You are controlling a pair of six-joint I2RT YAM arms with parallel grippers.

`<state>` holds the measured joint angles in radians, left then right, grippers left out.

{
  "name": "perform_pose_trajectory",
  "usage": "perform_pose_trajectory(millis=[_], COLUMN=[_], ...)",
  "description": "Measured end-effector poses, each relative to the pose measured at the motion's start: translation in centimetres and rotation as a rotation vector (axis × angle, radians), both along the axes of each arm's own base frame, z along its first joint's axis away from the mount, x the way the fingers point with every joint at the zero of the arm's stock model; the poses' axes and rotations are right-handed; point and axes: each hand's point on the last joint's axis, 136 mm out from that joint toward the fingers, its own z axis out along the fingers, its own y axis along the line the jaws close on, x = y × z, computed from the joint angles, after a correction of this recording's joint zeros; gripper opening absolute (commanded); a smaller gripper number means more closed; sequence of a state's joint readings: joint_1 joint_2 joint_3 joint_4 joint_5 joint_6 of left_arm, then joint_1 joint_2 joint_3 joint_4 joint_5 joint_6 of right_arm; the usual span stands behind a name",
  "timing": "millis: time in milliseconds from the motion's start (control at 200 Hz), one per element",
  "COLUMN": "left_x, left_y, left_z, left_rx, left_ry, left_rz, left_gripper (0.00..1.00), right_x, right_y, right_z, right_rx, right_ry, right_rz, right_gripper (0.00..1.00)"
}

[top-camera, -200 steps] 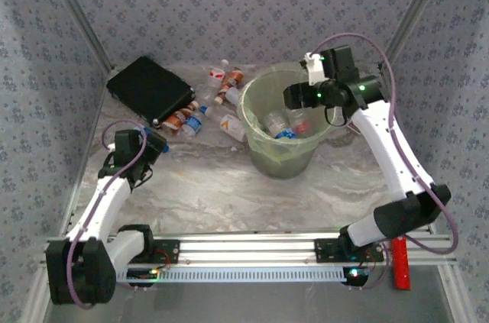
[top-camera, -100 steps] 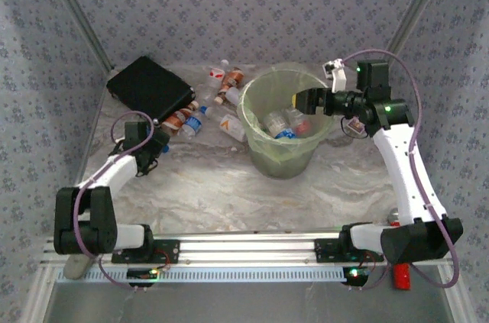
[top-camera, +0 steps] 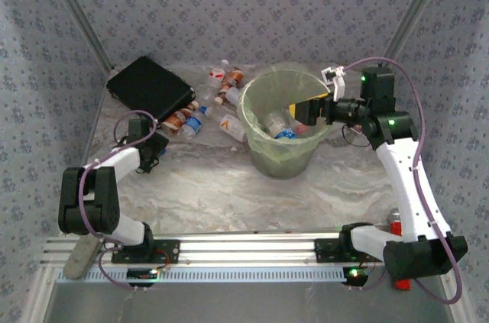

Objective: Put the plastic bottles in the bin

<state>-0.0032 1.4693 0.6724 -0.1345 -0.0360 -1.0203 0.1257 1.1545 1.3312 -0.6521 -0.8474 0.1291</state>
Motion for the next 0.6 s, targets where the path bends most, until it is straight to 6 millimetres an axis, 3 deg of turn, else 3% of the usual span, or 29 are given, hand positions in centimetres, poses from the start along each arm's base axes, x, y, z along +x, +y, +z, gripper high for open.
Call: perform_pose_trajectory(millis=[105, 270, 455, 600], left_x=[-0.2, 0.0, -0.2, -1.5], left_y=[0.2, 0.2, 0.2, 0.2], left_z=[-0.1, 0.9, 4.8, 8.0], left_rx=[0.003, 0.005, 0.018, 0.045], left_ry=[0.010, -0.021, -0.122, -0.201], left_rz=[0.011, 0.007, -0.006, -0.042], left_gripper=[0.68, 0.66, 0.60, 0.59], right_x=[-0.5, -0.7, 0.1, 0.7], right_y=[-0.1, -0.1, 0.0, 0.3], right_z=[-0.1, -0.3, -0.1, 0.1], right_rx=[-0.004, -0.005, 0.028, 0.028], right_ry=[-0.013, -0.024, -0.025, -0.028], right_rz=[0.009, 0.009, -0.014, -0.042], right_gripper=[1.00, 1.00, 1.00, 1.00])
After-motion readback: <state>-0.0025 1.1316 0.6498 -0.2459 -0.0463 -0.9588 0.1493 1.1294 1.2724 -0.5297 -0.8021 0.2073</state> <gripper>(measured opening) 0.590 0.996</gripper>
